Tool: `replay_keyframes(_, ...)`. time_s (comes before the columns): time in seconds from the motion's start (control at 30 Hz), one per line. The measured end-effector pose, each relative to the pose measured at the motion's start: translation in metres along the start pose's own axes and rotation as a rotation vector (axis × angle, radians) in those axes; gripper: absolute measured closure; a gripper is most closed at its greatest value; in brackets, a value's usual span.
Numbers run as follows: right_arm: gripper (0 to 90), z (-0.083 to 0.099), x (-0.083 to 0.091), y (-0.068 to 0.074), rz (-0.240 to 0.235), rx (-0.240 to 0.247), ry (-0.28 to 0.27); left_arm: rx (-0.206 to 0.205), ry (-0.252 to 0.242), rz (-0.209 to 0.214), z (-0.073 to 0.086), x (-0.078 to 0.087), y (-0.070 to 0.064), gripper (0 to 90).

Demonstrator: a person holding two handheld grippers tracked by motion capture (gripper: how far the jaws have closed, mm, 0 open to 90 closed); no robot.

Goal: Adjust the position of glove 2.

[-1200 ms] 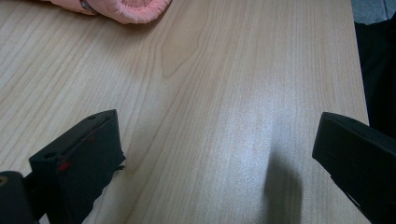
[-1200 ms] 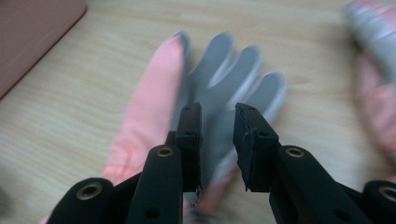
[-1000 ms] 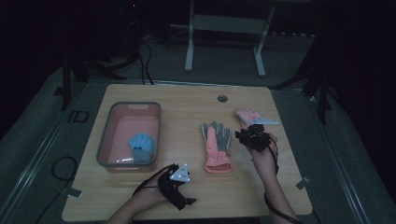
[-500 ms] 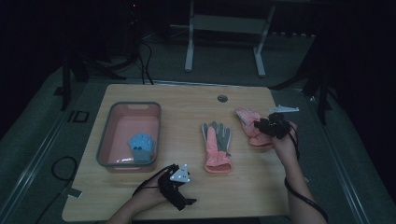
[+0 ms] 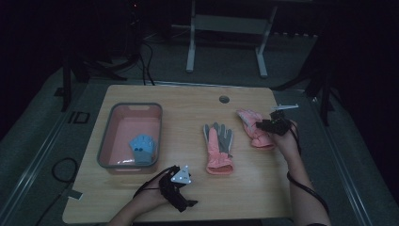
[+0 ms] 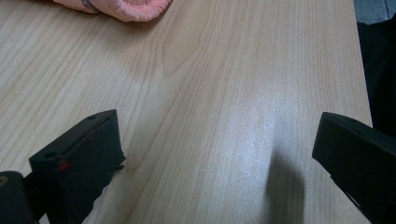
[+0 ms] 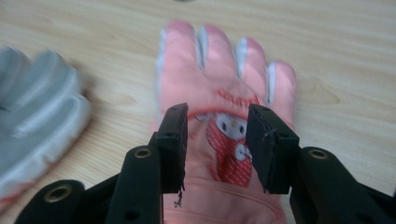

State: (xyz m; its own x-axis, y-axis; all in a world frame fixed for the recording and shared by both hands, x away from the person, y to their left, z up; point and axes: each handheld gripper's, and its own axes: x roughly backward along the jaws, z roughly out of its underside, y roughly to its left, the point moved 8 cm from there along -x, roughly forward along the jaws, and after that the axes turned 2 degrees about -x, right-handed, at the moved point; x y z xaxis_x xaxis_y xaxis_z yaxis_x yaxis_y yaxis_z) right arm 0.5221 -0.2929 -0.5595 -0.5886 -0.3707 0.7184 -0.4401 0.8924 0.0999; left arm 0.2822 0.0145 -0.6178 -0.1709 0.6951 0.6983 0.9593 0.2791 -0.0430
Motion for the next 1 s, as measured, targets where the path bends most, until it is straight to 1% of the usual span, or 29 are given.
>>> replay_keyframes(0.03,58.7,0.000,0.000,0.000,0.000,0.000,0.000,0.000,0.000,0.000,0.000,0.000,0.000,1.7)
replay_keyframes(0.07,58.8,0.005,-0.006,-0.003,0.012,-0.002,0.022,-0.002,-0.001,0.002,0.000,0.000,0.000,1.7)
replay_keyframes(0.13,58.8,0.010,-0.013,-0.007,0.035,0.005,0.046,0.001,-0.003,0.002,0.000,0.000,0.000,1.7)
replay_keyframes(0.2,61.0,0.014,-0.018,-0.007,0.029,-0.003,0.051,0.000,-0.003,0.002,0.000,0.000,0.001,1.7)
replay_keyframes(0.23,61.0,0.014,-0.018,-0.007,0.029,-0.003,0.051,0.000,-0.003,0.003,0.000,0.000,0.001,1.7)
replay_keyframes(0.27,67.5,0.016,-0.021,-0.007,0.011,-0.017,0.045,-0.004,0.000,0.003,0.000,0.000,0.001,1.7)
replay_keyframes(0.37,75.1,0.017,-0.022,-0.004,0.002,-0.008,0.036,-0.001,-0.003,0.003,0.001,0.000,0.000,1.7)
replay_keyframes(0.5,83.5,0.018,-0.023,-0.002,-0.001,-0.006,0.039,-0.005,-0.001,0.001,0.000,0.000,0.000,1.7)
replay_keyframes(0.53,83.5,0.018,-0.023,-0.002,-0.001,-0.006,0.039,-0.005,-0.001,0.001,0.000,0.000,0.000,1.7)
replay_keyframes(0.57,86.5,0.018,-0.022,-0.002,0.007,-0.007,0.043,-0.005,0.002,0.000,0.001,0.000,0.000,1.7)
replay_keyframes(0.6,87.4,0.018,-0.021,-0.001,0.012,-0.011,0.040,-0.006,0.004,-0.001,0.001,0.000,0.001,1.7)
replay_keyframes(0.63,88.1,0.017,-0.020,0.000,0.011,-0.026,0.036,-0.004,0.001,-0.001,0.001,0.000,0.001,1.7)
replay_keyframes(0.67,88.9,0.016,-0.017,0.000,0.015,-0.033,0.027,-0.004,0.001,-0.001,0.001,0.000,0.001,1.7)
replay_keyframes(0.7,89.3,0.014,-0.013,0.001,0.015,-0.052,0.013,-0.001,0.000,0.001,0.001,0.000,0.001,1.7)
replay_keyframes(0.73,89.3,0.014,-0.013,0.001,0.015,-0.052,0.013,-0.001,0.000,0.001,0.001,0.000,0.001,1.7)
replay_keyframes(0.77,89.3,0.012,-0.009,0.002,0.008,-0.079,0.008,-0.001,0.000,0.001,0.001,0.000,0.001,1.7)
replay_keyframes(0.8,89.4,0.012,-0.009,0.002,0.008,-0.079,0.008,0.004,-0.006,-0.001,0.000,0.000,0.001,1.7)
replay_keyframes(0.83,89.5,0.007,0.004,0.009,0.013,-0.092,-0.017,0.001,-0.004,-0.002,0.000,0.000,0.001,1.7)
replay_keyframes(0.9,89.5,0.002,0.016,0.015,0.031,-0.091,-0.031,-0.003,-0.003,-0.002,0.000,0.000,0.001,1.7)
replay_keyframes(0.97,89.5,-0.003,0.029,0.022,0.025,-0.094,-0.047,-0.004,-0.001,-0.003,0.001,0.000,0.001,1.7)
replay_keyframes(1.0,89.5,-0.006,0.036,0.025,0.040,-0.097,-0.058,-0.005,0.000,-0.003,0.001,0.000,0.001,1.7)
